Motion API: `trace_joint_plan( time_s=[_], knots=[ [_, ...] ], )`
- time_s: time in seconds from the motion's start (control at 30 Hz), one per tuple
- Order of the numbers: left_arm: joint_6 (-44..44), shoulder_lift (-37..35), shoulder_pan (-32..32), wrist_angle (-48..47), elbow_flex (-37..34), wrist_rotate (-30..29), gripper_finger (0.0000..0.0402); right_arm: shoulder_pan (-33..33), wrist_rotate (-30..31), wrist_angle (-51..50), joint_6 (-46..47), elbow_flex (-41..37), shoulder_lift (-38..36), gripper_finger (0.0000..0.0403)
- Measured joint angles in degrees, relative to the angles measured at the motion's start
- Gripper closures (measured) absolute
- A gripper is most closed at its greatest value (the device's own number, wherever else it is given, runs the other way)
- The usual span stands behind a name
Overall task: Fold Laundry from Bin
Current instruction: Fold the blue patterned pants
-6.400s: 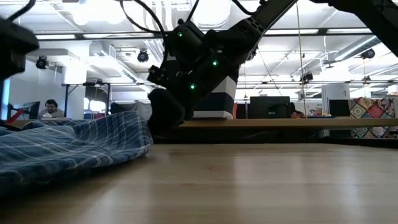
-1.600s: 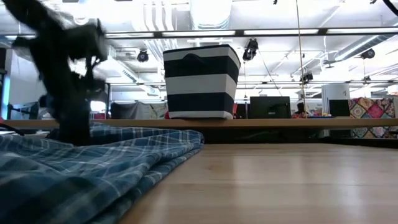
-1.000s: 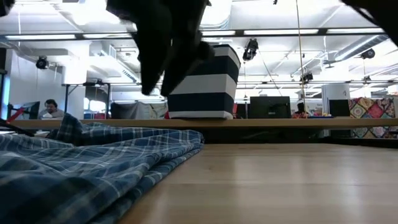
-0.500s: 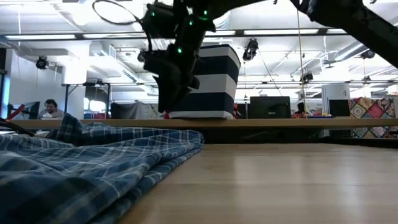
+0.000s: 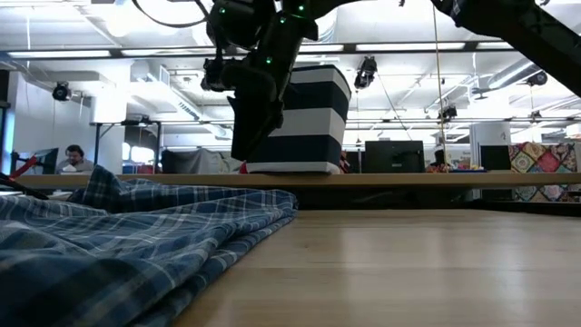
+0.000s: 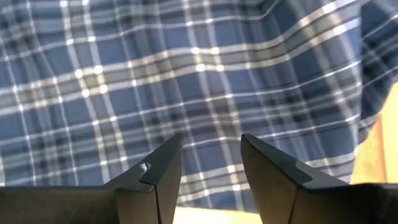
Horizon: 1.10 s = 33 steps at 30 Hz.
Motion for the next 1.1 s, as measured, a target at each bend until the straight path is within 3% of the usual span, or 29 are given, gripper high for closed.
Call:
trace_joint_plan(
  time_s=[0.2,0.3,0.43,0.5,0.8,1.1],
  knots=[
    [-2.4,2.0,0.2,2.1,0.9,0.0,0.0221,-0.1,-0.3,-0.4,-2.2,-0.5,0.0,0.0244],
    [-0.4,3.8,0.8,3.1,1.8,0.0,0.0267,-0.4,-0.3,1.2,-2.4,-0.5,0.6,0.0247],
    [1.3,5.4,1.0,3.3,3.1,2.9,0.0365,-1.4,-0.4,4.6,-1.7,-0.5,3.2,0.0253],
    [0.9,5.6,0.8,3.4,3.9,3.5,0.039,-2.1,-0.3,6.6,-0.9,-0.5,5.3,0.0257],
    [0.2,6.6,-3.5,2.3,14.5,5.2,0.04,-6.9,1.5,5.7,7.4,-0.3,10.7,0.0287],
    [-0.2,20.6,-5.3,9.4,24.6,4.1,0.0401,-10.7,0.3,2.8,7.1,-0.7,8.0,0.0296]
  ],
)
